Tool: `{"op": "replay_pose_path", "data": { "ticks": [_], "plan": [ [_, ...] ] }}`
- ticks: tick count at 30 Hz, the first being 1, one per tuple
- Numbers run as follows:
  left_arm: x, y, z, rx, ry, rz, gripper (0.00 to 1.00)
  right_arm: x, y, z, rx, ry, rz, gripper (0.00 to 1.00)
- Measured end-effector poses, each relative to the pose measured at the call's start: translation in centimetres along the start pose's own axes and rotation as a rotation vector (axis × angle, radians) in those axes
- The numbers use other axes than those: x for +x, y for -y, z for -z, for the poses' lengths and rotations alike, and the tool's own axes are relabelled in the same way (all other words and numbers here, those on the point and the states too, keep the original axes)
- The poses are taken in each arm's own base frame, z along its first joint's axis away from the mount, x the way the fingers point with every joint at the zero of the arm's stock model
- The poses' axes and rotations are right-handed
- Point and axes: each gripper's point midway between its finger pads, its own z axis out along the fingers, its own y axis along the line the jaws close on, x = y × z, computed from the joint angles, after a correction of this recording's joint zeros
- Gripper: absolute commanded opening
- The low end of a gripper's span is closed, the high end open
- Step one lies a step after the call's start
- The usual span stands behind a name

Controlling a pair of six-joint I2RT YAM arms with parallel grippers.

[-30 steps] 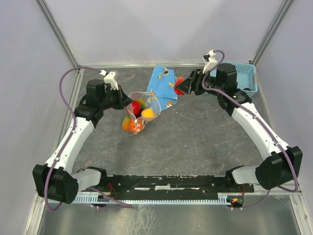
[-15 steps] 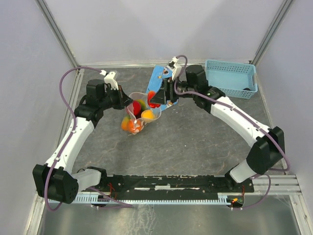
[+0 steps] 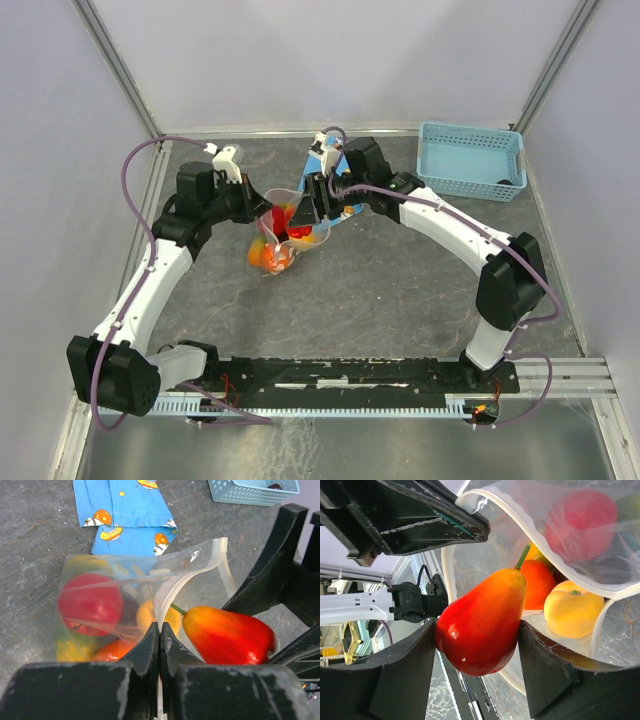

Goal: Place the food in the zip-top bag and seal the zipper
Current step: Place the fake fruit in the zipper food storage bag.

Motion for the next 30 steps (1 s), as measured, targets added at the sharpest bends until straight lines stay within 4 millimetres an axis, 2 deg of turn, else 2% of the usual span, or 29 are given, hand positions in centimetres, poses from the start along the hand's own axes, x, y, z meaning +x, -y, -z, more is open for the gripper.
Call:
{"op": "replay_pose_path", "data": {
  "ticks": [6, 14, 19, 24, 30],
  "plan": [
    [0.0, 0.0, 0.0, 0.000, 0.000, 0.001, 0.03, 1.1, 1.3, -0.7, 0.046, -0.049, -0.029, 0.53],
    [0.0, 0.0, 0.0, 0.001, 0.000, 0.001, 0.03, -0.4, 3.0, -1.3, 0.162, 0.001, -0.022, 0.56],
    [0.0, 0.0, 0.0, 0.002, 0.000, 0.001, 0.03, -0.3, 4.1, -2.7, 0.236, 0.012, -0.017, 0.57],
    [0.0, 0.1, 0.0, 0.004, -0.001, 0.002, 0.03, 0.1, 5.1, -3.6, 0.317, 0.027, -0.007, 0.62],
    [0.0, 0.1, 0.0, 0.005, -0.001, 0.002, 0.03, -0.8, 5.7, -4.0, 0.394, 0.088, 0.015, 0.71]
  ]
}}
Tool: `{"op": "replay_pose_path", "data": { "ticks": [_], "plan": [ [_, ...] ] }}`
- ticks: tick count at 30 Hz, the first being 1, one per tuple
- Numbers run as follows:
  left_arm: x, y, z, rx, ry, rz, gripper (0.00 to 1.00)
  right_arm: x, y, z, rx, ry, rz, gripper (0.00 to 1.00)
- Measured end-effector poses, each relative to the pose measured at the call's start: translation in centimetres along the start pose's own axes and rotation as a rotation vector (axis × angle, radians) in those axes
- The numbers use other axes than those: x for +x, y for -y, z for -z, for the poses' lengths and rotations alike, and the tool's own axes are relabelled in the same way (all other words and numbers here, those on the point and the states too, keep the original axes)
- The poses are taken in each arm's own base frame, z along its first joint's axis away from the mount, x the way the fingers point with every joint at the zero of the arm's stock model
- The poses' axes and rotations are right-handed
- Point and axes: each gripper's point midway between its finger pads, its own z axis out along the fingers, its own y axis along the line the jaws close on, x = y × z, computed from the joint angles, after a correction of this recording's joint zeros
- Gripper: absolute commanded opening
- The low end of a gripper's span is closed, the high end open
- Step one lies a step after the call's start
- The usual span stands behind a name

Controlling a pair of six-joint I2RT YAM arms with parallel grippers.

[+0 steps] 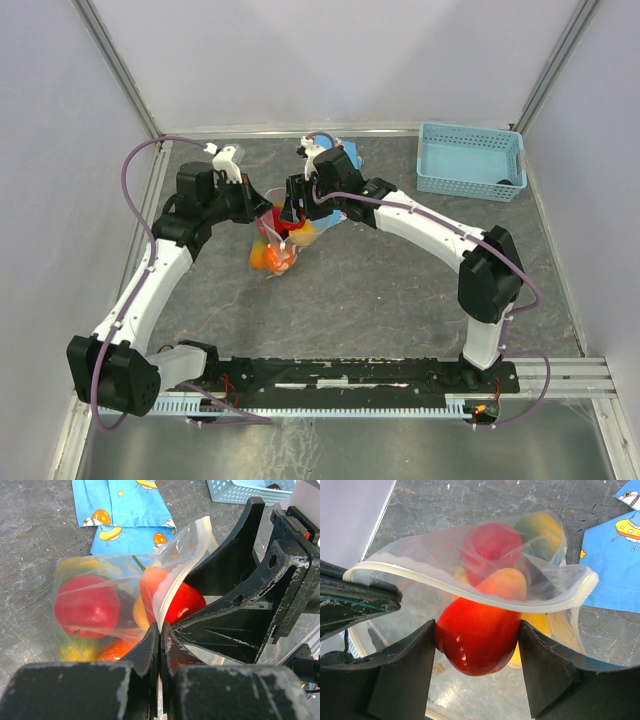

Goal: Place the food in the zip-top bag and seal the zipper
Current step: Place the fake fruit in the zipper food storage bag.

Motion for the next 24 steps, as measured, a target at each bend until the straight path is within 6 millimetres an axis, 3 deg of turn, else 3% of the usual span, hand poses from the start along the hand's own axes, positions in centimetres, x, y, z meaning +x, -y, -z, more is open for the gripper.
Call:
{"op": "replay_pose_path", "data": {
  "ticks": [10, 15, 19, 24],
  "plan": [
    [0.0, 0.0, 0.0, 0.000, 0.000, 0.000, 0.03, -0.8, -0.1, -1.0, 0.052, 0.069, -0.017, 0.81],
    [0.0, 0.0, 0.0, 0.000, 0.000, 0.001, 0.03, -0.6, -0.1, -0.8, 0.061, 0.075, -0.018, 0.81],
    [0.0, 0.0, 0.0, 0.001, 0.000, 0.001, 0.03, -0.8, -0.3, 0.1, 0.057, 0.077, 0.003, 0.79],
    [0.0, 0.0, 0.0, 0.000, 0.000, 0.001, 0.03, -1.7, -1.2, 3.2, 0.044, 0.099, 0.068, 0.77]
  ]
}}
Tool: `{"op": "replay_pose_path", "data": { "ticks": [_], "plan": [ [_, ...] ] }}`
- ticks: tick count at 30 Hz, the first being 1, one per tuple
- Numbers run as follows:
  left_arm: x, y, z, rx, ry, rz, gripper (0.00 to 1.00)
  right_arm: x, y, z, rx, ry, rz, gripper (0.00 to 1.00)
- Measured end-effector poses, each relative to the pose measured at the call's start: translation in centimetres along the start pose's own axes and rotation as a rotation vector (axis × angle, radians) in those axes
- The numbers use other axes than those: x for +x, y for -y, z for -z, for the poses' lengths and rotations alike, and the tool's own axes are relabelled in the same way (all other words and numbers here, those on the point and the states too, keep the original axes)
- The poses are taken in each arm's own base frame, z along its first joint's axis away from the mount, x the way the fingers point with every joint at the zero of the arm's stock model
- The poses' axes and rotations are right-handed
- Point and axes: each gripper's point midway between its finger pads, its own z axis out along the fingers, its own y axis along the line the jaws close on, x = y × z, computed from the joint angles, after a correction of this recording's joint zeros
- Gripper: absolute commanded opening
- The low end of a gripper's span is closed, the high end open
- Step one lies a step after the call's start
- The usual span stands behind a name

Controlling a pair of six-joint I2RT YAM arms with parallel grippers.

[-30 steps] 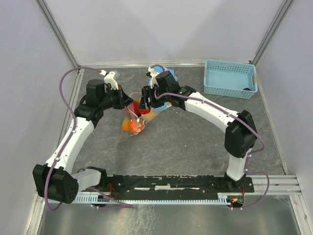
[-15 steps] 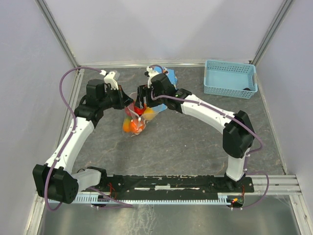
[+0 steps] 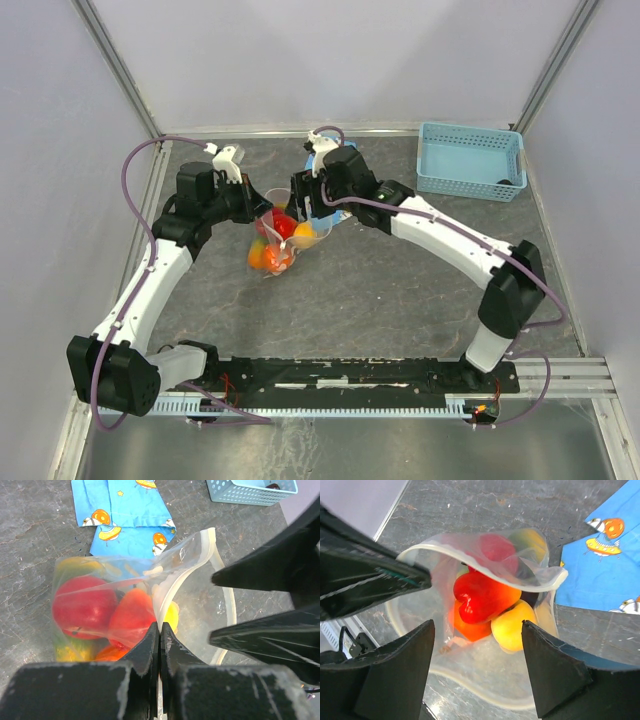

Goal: Place the food in the zip-top bag and seal the zipper
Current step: Place the fake fruit in the zipper food storage bag.

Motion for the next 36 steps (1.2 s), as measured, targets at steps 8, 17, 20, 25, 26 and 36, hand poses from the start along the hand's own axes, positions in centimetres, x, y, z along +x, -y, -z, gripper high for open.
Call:
{"op": "replay_pose_path", "data": {
  "ticks": [8, 17, 20, 25, 26, 36],
  "plan": [
    [0.0, 0.0, 0.0, 0.000, 0.000, 0.000, 0.03, -1.0, 0.4, 3.8, 0.037, 0.023, 0.105, 0.71],
    [0.0, 0.0, 0.0, 0.000, 0.000, 0.000, 0.03, 4.0, 4.4, 2.9, 0.167, -0.092, 0.114, 0.60],
    [0.0, 0.0, 0.0, 0.002, -0.001, 0.001, 0.03, 4.3, 5.1, 2.8, 0.201, -0.094, 0.113, 0.59],
    [0.0, 0.0, 0.0, 0.002, -0.001, 0.001, 0.03, 4.2, 5.4, 2.6, 0.219, -0.086, 0.110, 0.59],
    [0.0, 0.0, 0.0, 0.002, 0.000, 0.001, 0.03, 4.2, 5.4, 2.6, 0.219, -0.084, 0.110, 0.60],
    [0.0, 0.0, 0.0, 0.001, 0.000, 0.001, 0.03, 2.8, 5.7, 4.6, 0.257, -0.018, 0.111, 0.58]
  ]
}}
